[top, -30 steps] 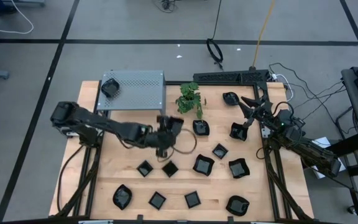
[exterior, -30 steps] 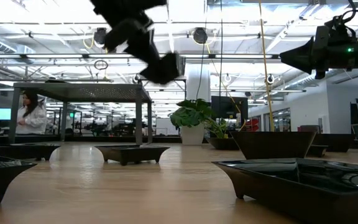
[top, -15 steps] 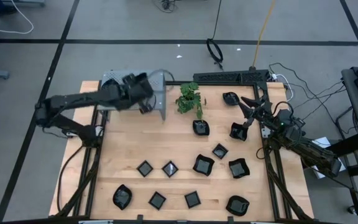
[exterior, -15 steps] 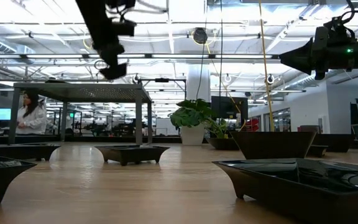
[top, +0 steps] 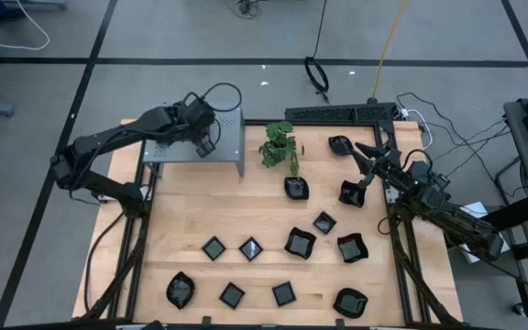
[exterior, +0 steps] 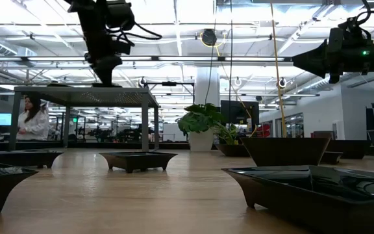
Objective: Pick & Place Mini shaped plates
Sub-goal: Put the black distorted square plate on the shelf, then put the black square plate on the shelf
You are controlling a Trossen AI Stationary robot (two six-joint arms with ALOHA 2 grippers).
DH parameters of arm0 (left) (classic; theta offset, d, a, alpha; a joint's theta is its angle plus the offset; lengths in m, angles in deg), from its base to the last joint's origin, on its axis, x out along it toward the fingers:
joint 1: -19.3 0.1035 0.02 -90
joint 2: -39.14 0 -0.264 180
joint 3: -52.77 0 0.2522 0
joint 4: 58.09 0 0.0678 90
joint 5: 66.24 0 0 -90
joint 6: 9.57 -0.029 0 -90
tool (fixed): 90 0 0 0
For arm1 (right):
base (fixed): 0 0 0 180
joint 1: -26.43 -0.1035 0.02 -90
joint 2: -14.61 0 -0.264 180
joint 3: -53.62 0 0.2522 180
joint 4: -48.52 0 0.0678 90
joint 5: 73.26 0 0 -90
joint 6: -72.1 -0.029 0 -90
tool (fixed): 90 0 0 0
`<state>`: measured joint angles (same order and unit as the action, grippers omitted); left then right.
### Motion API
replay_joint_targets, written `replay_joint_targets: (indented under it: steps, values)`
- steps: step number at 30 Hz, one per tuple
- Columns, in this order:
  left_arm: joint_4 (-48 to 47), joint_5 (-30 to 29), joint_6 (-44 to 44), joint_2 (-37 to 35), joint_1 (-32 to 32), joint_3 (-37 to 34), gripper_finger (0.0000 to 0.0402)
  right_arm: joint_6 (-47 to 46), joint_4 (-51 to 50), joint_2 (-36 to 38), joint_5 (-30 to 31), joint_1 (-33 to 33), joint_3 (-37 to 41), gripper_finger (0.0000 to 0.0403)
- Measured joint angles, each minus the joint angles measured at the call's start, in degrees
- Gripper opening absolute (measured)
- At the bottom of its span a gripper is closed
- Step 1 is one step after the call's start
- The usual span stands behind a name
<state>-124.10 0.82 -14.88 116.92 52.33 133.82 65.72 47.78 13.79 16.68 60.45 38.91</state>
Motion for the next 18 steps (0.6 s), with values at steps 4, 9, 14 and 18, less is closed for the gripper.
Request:
replay_joint_targets:
  steps: [4, 9, 14, 18]
  values:
    - [-2.75, 0.0, 0.56, 0.02, -0.21, 0.0, 0.0062, 0.0, 0.0, 0.0, 0.0, 0.0, 0.0, 0.013]
    - [-3.42, -0.02, 2.43, -0.26, -1.43, 0.0, 0.0104, 0.0, 0.0, 0.0, 0.0, 0.0, 0.0, 0.013]
    - [-3.98, -0.63, 4.18, -1.32, -3.42, 0.0, 0.0143, 0.0, -0.01, 0.0, 0.0, 0.0, 0.0, 0.013]
    - [-4.14, -0.94, 4.34, -3.96, -5.71, 0.0, 0.0164, 0.0, -0.02, 0.0, 0.0, 0.0, 0.0, 0.013]
